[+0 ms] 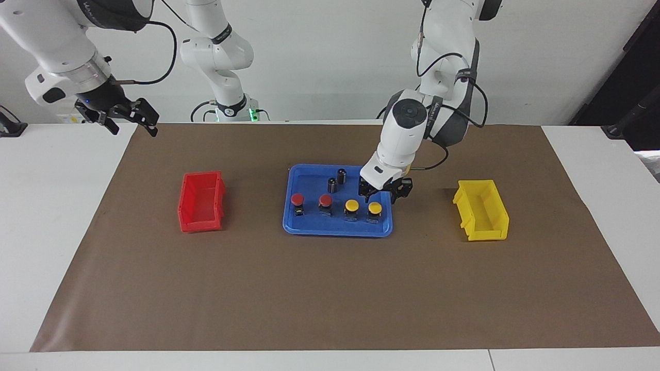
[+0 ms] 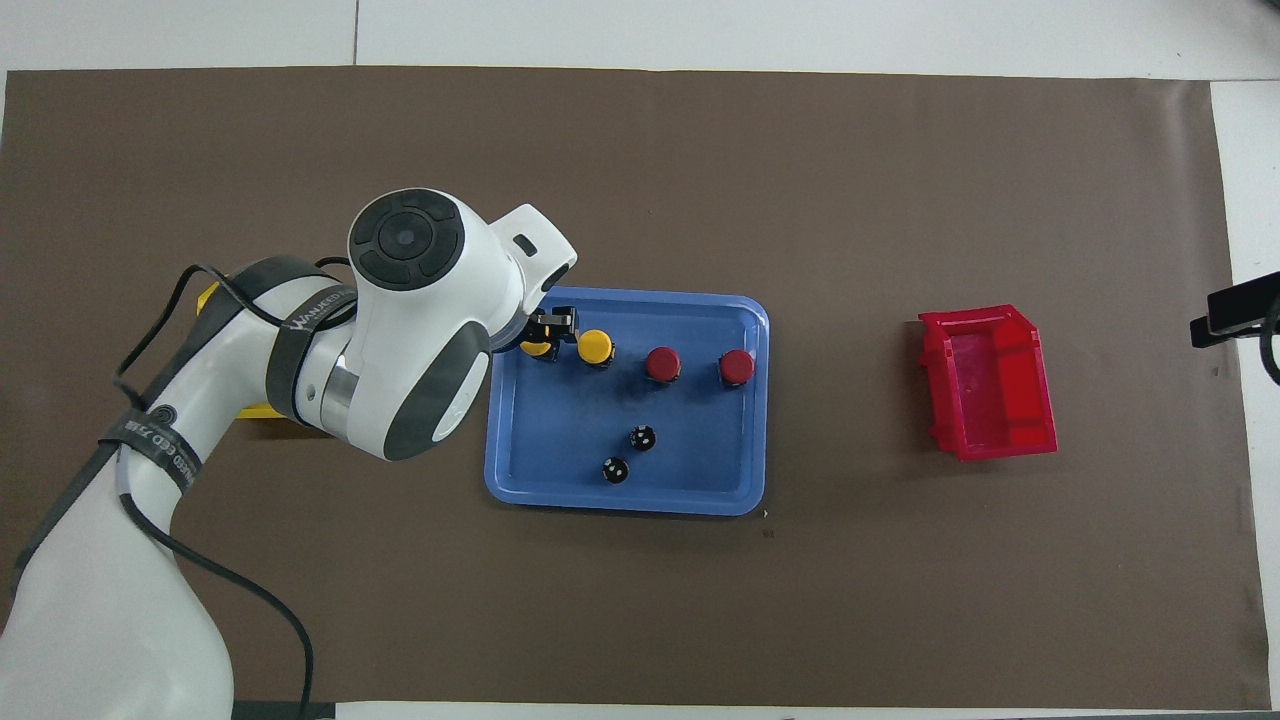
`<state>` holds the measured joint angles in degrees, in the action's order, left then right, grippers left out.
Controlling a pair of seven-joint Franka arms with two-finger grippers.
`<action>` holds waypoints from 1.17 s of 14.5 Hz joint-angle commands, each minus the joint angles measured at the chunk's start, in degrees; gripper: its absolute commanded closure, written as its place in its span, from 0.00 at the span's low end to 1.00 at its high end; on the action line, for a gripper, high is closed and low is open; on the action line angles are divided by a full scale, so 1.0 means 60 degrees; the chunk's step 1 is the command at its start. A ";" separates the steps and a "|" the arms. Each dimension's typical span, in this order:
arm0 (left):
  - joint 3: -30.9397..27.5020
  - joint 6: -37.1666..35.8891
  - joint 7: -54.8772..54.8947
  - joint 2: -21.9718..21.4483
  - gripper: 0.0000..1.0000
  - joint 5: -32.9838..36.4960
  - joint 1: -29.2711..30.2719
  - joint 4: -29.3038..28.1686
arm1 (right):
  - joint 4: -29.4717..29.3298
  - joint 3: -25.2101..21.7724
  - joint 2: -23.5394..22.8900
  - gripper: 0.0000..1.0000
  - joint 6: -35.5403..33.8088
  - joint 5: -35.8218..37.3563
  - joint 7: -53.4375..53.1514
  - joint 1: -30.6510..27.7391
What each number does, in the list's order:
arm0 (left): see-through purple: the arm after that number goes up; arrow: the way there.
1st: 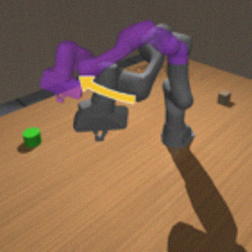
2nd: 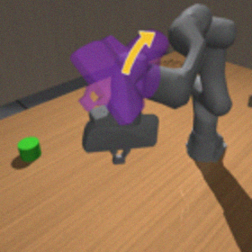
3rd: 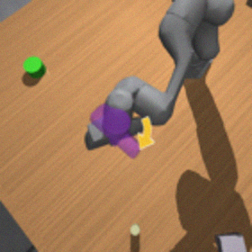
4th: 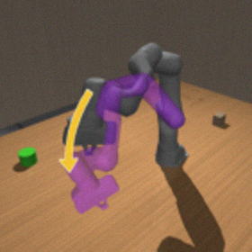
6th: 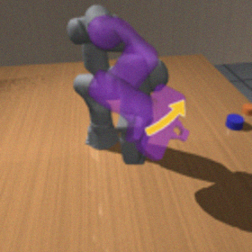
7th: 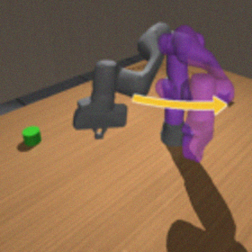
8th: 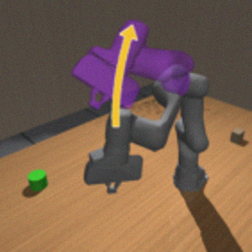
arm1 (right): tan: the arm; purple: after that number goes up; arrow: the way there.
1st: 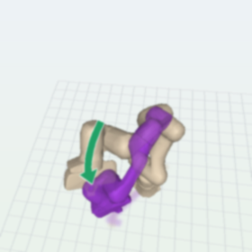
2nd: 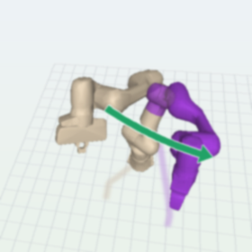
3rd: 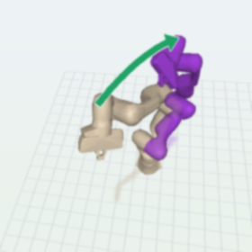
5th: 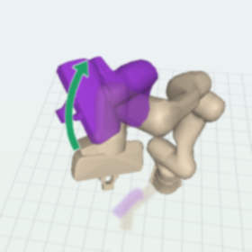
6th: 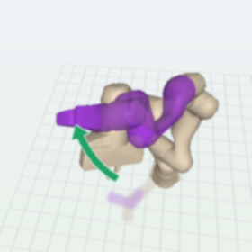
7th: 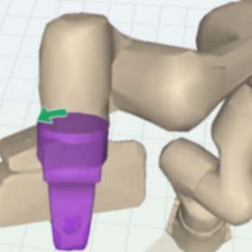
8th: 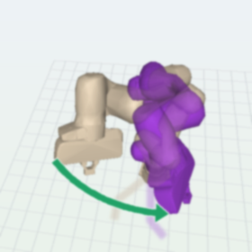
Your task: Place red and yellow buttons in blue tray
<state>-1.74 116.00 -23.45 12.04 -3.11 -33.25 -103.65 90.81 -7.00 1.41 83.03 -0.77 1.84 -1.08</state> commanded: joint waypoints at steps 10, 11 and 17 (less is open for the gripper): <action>-0.0149 -0.3261 0.3803 -0.2109 0.00 0.0240 0.3679 0.1188 | 0.0026 0.0054 0.0132 0.00 0.0019 0.0377 0.0454 0.0004; -0.0149 -0.3409 0.3863 -0.2095 0.00 0.0240 0.3914 0.1379 | 0.0026 0.0054 0.0132 0.00 0.0033 0.0363 0.0469 0.0004; -0.0251 -0.3644 0.4740 -0.2080 0.00 0.0356 0.4604 0.1659 | 0.0055 0.0039 0.0132 0.00 0.0136 0.0289 0.0484 -0.0011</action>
<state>-3.37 95.87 1.79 -1.22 -2.13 -6.96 -95.39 90.62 -6.79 1.53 83.11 0.79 3.10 -0.98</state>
